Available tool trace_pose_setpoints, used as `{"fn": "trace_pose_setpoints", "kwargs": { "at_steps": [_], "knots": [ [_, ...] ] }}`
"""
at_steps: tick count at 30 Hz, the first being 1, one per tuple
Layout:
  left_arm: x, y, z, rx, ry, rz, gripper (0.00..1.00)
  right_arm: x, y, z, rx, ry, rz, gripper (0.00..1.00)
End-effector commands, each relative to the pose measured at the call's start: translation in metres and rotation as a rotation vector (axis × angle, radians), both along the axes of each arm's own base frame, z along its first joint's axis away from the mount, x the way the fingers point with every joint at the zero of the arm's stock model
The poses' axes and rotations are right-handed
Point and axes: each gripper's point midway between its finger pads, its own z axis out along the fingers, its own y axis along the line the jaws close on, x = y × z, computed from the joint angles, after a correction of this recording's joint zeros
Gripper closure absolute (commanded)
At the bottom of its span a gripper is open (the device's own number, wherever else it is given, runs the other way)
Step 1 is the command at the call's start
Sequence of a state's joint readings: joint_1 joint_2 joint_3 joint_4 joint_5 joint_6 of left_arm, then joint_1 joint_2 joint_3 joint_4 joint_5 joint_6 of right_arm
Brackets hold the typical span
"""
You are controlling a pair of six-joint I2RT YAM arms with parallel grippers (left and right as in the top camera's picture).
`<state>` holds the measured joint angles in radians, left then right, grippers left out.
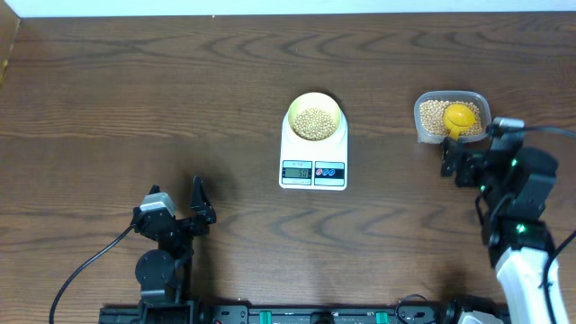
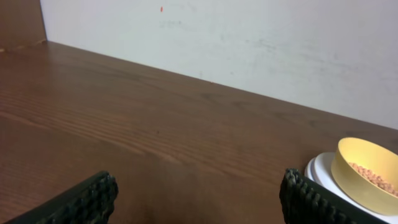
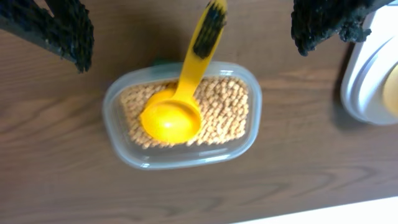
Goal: Scoop item into bowl and weigh 50g on scale
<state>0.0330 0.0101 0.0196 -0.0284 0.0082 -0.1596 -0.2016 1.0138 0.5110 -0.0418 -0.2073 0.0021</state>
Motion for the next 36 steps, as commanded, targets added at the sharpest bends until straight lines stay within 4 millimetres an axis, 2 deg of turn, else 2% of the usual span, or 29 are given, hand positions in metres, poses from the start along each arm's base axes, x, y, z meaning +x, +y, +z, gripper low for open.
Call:
{"fn": "trace_pose_setpoints", "kwargs": {
  "at_steps": [1,10,17,23,27,36],
  "knots": [
    [-0.002,0.007,-0.017,0.012,0.053,0.040,0.14,-0.011,0.018,-0.007,0.024,-0.044,0.049,0.01],
    [-0.002,0.007,-0.017,0.012,0.053,0.040,0.14,-0.028,0.036,-0.026,0.017,-0.096,0.098,0.01],
    [-0.002,0.007,-0.017,0.012,0.053,0.040,0.14,-0.038,0.037,-0.027,0.002,-0.170,0.099,0.01],
    [-0.002,0.007,-0.017,0.012,0.053,0.040,0.14,-0.053,0.040,-0.020,-0.025,-0.260,0.093,0.01],
    [-0.002,0.007,-0.017,0.012,0.053,0.040,0.15,-0.062,0.041,-0.024,-0.032,-0.304,0.093,0.01],
    [-0.002,0.007,-0.017,0.012,0.053,0.040,0.14,-0.075,0.045,-0.032,-0.028,-0.278,0.103,0.01]
  ]
}}
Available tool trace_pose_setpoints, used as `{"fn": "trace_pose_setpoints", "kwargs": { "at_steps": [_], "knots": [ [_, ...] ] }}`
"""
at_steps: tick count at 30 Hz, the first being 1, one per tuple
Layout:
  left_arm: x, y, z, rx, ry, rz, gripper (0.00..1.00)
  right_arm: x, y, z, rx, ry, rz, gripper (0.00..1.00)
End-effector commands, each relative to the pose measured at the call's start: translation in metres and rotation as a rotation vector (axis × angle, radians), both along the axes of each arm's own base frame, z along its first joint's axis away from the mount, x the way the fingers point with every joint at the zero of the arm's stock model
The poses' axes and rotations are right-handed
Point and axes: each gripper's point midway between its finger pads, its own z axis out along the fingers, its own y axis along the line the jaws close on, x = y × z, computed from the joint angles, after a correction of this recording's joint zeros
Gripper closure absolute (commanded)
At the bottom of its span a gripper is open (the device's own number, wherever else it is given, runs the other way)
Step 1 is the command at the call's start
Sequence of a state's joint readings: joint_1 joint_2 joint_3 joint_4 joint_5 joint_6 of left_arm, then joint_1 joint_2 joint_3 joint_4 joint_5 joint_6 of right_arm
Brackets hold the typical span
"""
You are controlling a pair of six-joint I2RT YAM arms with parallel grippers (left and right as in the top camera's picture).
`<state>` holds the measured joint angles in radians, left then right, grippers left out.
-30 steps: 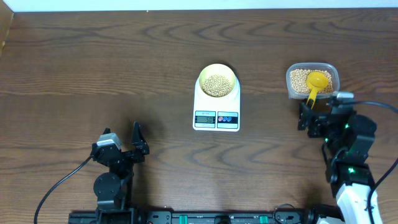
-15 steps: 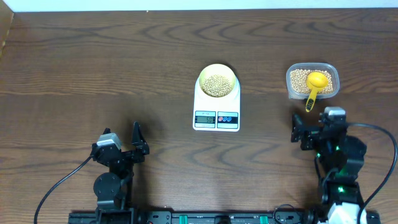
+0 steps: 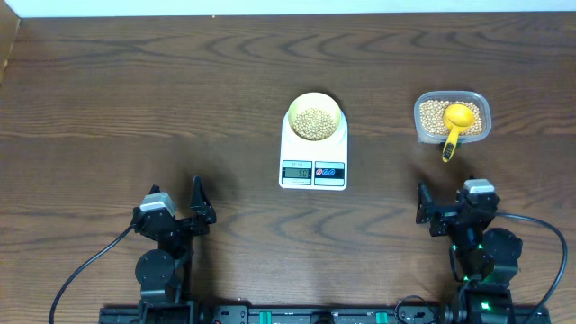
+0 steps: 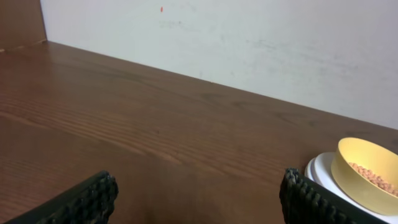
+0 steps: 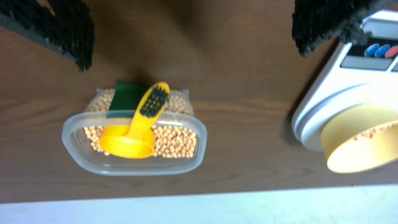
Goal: Scoop item into bowl and weigh 50g on scale
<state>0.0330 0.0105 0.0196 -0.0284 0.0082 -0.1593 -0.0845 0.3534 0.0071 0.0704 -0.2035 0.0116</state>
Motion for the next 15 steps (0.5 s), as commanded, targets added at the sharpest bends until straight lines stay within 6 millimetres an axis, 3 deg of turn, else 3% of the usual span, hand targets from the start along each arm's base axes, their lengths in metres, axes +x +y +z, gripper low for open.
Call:
{"fn": "trace_pose_setpoints", "kwargs": {
  "at_steps": [1,6,15],
  "knots": [
    [-0.002,0.007,-0.016,0.012,0.053,0.040,0.14,-0.003,0.000,0.002,0.005,-0.009,-0.005,0.01],
    [-0.002,0.007,-0.017,0.012,0.053,0.040,0.14,-0.008,0.001,0.000,0.005,-0.001,-0.006,0.01],
    [-0.002,0.007,-0.016,0.012,0.053,0.040,0.14,-0.010,0.007,0.025,-0.051,-0.119,0.030,0.01]
  ]
}}
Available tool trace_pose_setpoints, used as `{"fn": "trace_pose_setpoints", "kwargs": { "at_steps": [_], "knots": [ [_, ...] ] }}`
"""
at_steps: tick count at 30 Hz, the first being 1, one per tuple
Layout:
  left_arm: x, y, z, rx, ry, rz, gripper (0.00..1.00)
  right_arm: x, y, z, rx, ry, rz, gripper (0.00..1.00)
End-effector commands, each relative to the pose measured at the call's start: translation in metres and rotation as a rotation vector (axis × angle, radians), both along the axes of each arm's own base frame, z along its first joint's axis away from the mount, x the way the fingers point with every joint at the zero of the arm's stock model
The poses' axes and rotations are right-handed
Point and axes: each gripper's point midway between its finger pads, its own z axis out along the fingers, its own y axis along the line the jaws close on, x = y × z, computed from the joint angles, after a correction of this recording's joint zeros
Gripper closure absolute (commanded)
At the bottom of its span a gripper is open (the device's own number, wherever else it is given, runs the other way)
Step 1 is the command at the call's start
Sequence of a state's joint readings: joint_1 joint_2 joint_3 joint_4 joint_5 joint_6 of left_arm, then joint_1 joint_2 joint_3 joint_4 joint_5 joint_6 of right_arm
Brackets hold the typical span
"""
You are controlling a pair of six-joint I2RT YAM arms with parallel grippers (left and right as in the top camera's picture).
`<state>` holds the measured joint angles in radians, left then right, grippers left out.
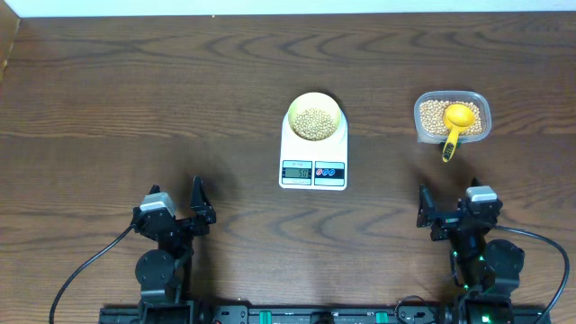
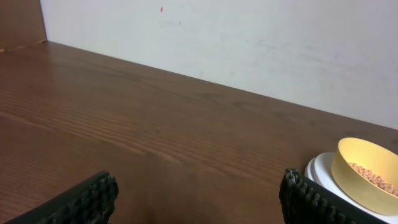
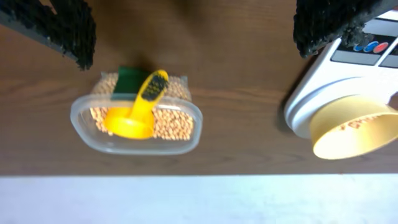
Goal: Scoop item into bowl and weigh 50g on scale
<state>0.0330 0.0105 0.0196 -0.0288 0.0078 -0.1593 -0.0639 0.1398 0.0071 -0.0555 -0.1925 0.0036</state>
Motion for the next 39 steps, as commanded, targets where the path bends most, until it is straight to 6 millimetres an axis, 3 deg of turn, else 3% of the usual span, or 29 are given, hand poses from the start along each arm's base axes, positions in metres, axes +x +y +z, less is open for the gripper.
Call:
{"fn": "trace_pose_setpoints", "kwargs": {
  "at_steps": [1,10,17,26,30,39],
  "knots": [
    [-0.002,0.007,-0.016,0.012,0.052,0.039,0.14,-0.002,0.004,0.008,-0.043,-0.044,0.022,0.01],
    [-0.002,0.007,-0.016,0.012,0.052,0.039,0.14,-0.005,0.003,0.028,-0.067,-0.134,0.015,0.01],
    [-0.002,0.007,-0.016,0.012,0.053,0.039,0.15,-0.004,0.001,0.027,-0.193,-0.147,0.014,0.01],
    [-0.002,0.007,-0.016,0.012,0.052,0.039,0.14,-0.004,-0.009,0.026,-0.195,-0.134,-0.043,0.01],
    [-0.002,0.007,-0.016,0.012,0.052,0.039,0.14,-0.004,-0.027,0.024,-0.097,-0.111,-0.162,0.01],
    [-0.002,0.007,-0.016,0.012,0.052,0.039,0.14,-0.004,-0.029,0.024,-0.097,-0.112,-0.173,0.01]
  ]
}}
